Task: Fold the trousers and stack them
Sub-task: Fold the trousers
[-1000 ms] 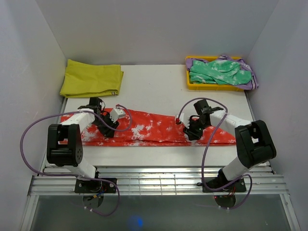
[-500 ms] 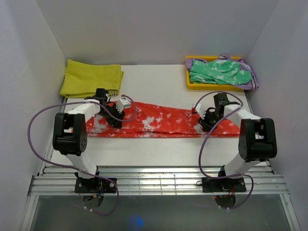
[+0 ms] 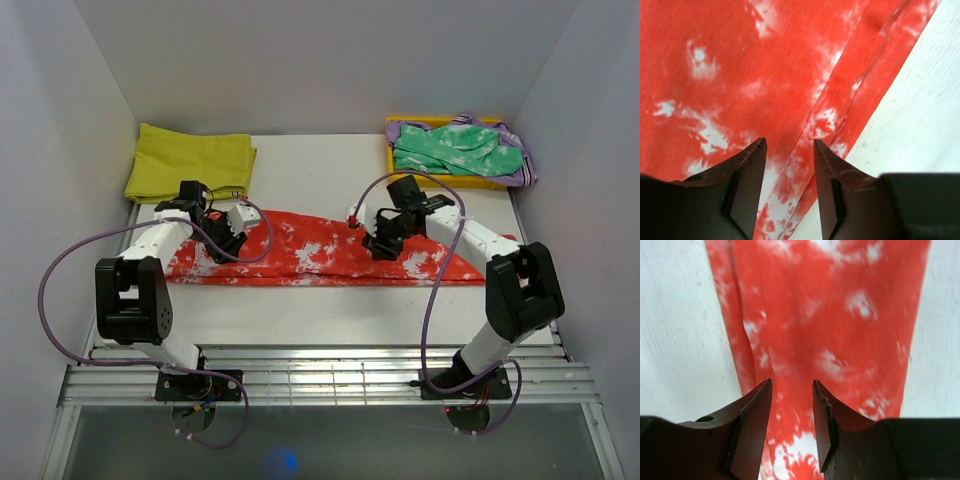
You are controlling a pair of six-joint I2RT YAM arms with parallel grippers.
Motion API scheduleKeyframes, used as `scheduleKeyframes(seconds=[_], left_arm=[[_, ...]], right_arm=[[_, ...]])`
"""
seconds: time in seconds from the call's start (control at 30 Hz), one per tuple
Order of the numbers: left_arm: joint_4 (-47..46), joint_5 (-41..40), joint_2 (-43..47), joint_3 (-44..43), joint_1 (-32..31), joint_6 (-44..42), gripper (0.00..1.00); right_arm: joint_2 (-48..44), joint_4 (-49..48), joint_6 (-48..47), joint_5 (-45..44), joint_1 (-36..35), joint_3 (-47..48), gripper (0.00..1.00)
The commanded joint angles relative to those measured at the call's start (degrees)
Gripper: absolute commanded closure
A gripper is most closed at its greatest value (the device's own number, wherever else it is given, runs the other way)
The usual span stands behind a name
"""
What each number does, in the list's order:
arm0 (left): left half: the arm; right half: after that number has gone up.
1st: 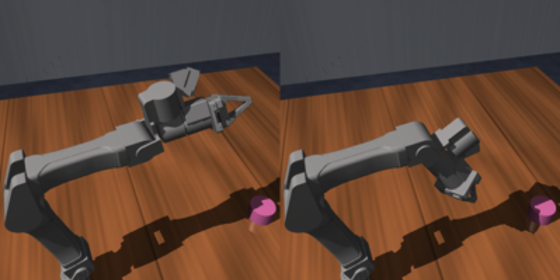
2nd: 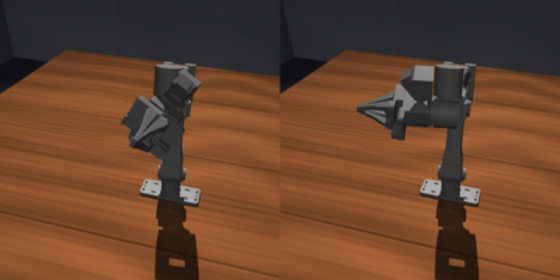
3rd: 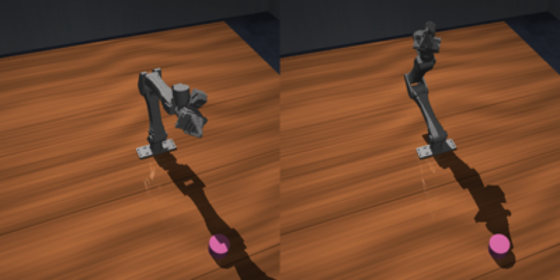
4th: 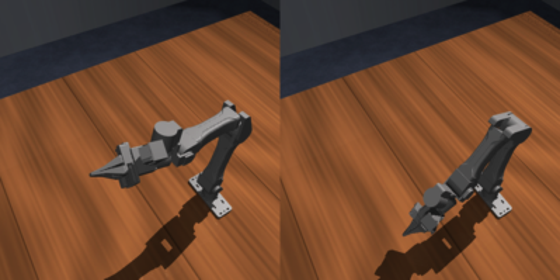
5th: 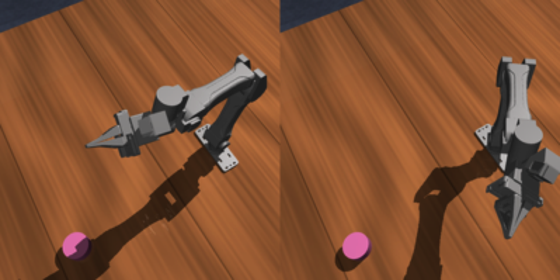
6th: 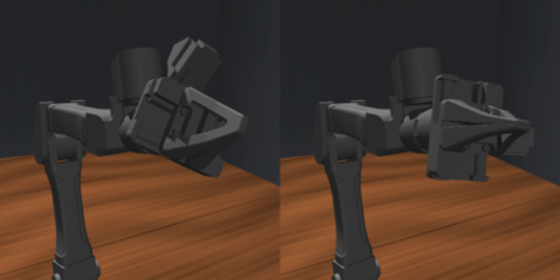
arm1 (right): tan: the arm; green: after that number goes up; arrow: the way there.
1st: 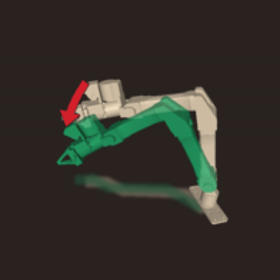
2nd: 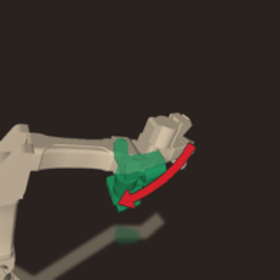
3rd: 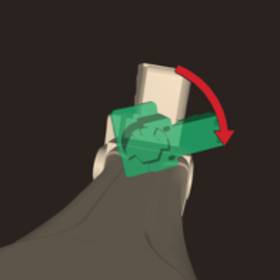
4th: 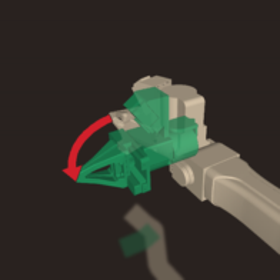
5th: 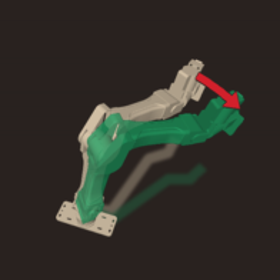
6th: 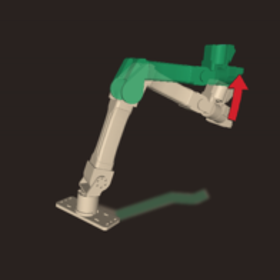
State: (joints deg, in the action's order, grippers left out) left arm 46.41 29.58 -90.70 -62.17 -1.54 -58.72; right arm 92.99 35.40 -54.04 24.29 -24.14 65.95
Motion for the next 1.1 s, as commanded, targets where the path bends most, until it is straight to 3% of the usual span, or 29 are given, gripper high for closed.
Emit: scheduleKeyframes(seconds=[0.0, 0.27, 0.6, 0.8, 0.97, 1.07], left_arm=[[2.36, 2.58, 0.43, 0.47, 3.63, -3.68, 0.45], [5.97, 5.49, 0.16, 1.61, 8.05, -10.70, 0.42], [2.45, 3.11, -1.67, 4.51, 8.13, -13.53, 0.42], [0.43, 1.88, -3.17, 4.78, 8.13, -13.53, 0.47], [0.43, 1.79, -3.61, 4.43, 8.04, -13.53, 0.47], [0.43, 2.23, -3.52, 4.52, 8.05, -13.27, 0.47]], right_arm=[[2.10, -5.06, 6.31, -0.12, -6.07, 1.72, 0.55], [8.16, -10.34, 7.99, -6.27, -13.65, 1.99, 0.54], [9.67, -13.33, 6.67, -11.19, -15.23, -3.98, 0.52], [10.54, -14.74, 5.88, -14.01, -15.32, -5.13, 0.60], [8.27, -13.95, 5.88, -13.40, -15.41, -5.84, 0.43], [6.60, -13.17, 6.31, -12.08, -15.41, -5.31, 0.39]])
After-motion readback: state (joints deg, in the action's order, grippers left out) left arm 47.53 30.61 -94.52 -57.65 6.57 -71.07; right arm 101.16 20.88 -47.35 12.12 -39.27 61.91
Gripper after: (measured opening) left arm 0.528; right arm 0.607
